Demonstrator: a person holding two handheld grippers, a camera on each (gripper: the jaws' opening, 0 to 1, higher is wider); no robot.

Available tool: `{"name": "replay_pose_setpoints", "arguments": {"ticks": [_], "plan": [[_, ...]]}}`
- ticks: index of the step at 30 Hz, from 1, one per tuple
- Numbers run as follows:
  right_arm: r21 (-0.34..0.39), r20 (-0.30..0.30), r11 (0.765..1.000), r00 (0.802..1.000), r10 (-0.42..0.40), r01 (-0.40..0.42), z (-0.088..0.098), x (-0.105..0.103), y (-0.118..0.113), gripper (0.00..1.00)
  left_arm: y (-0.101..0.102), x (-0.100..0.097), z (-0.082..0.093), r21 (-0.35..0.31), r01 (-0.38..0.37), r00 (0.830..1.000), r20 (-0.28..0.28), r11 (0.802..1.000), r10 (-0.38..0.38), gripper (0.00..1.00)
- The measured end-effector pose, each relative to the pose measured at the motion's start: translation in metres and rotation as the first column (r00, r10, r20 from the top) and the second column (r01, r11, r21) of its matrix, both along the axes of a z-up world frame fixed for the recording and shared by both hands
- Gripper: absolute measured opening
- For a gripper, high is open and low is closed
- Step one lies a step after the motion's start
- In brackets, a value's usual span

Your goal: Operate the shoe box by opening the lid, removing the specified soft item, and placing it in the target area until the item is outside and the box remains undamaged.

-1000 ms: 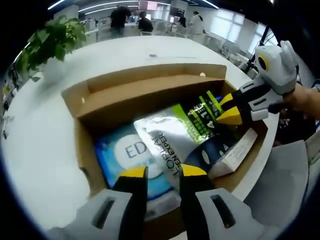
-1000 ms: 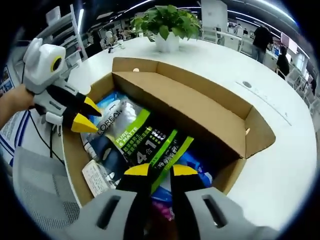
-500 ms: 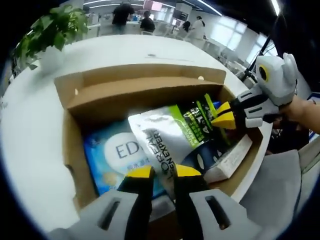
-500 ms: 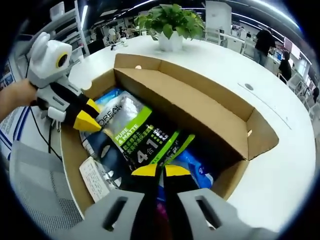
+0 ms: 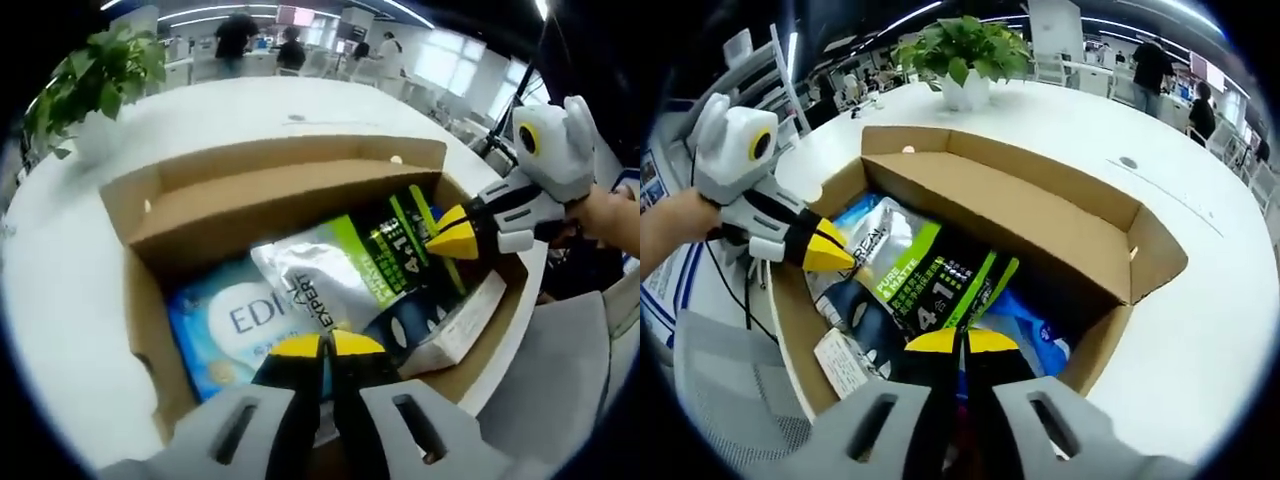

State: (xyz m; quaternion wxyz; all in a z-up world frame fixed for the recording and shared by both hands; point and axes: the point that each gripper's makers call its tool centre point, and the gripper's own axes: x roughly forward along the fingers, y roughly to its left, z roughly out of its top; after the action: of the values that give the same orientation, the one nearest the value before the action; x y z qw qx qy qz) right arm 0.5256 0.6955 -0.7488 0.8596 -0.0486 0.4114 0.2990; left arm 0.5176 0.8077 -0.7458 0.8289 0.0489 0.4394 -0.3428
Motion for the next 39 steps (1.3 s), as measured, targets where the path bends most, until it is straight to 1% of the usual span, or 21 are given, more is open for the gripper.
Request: {"name": "replay_pose_setpoints", "arguments": {"ticks": [5, 13, 23, 32, 39], "plan": [[0.013, 0.015, 1.0, 1.0, -0.008, 0.008, 0.005, 0.001, -0.001, 0.0, 0.0, 0.004, 0.008, 0.003, 0.0, 1.0, 0.025, 1.0, 0.0, 0.0], [0.04, 0.041, 0.999, 0.999, -0.027, 0.025, 0.018, 0.003, -0.003, 0.0, -0.001, 0.006, 0.017, 0.002, -0.006, 0.999, 0.046, 1.0, 0.006, 0.0], [0.065, 0.074, 0.997, 0.996, -0.048, 0.043, 0.036, 0.004, -0.009, 0.0, -0.007, 0.007, 0.033, 0.003, -0.007, 0.997, 0.076, 1.0, 0.007, 0.0], [0.084, 0.103, 0.994, 0.992, -0.075, 0.067, 0.055, 0.003, -0.019, 0.0, -0.018, 0.009, 0.047, -0.012, -0.001, 0.995, 0.1, 1.0, 0.002, 0.0], [0.082, 0.099, 0.993, 0.991, -0.093, 0.085, 0.06, -0.001, -0.032, 0.0, -0.031, 0.006, 0.053, -0.021, 0.015, 0.995, 0.102, 1.0, -0.013, 0.0]]}}
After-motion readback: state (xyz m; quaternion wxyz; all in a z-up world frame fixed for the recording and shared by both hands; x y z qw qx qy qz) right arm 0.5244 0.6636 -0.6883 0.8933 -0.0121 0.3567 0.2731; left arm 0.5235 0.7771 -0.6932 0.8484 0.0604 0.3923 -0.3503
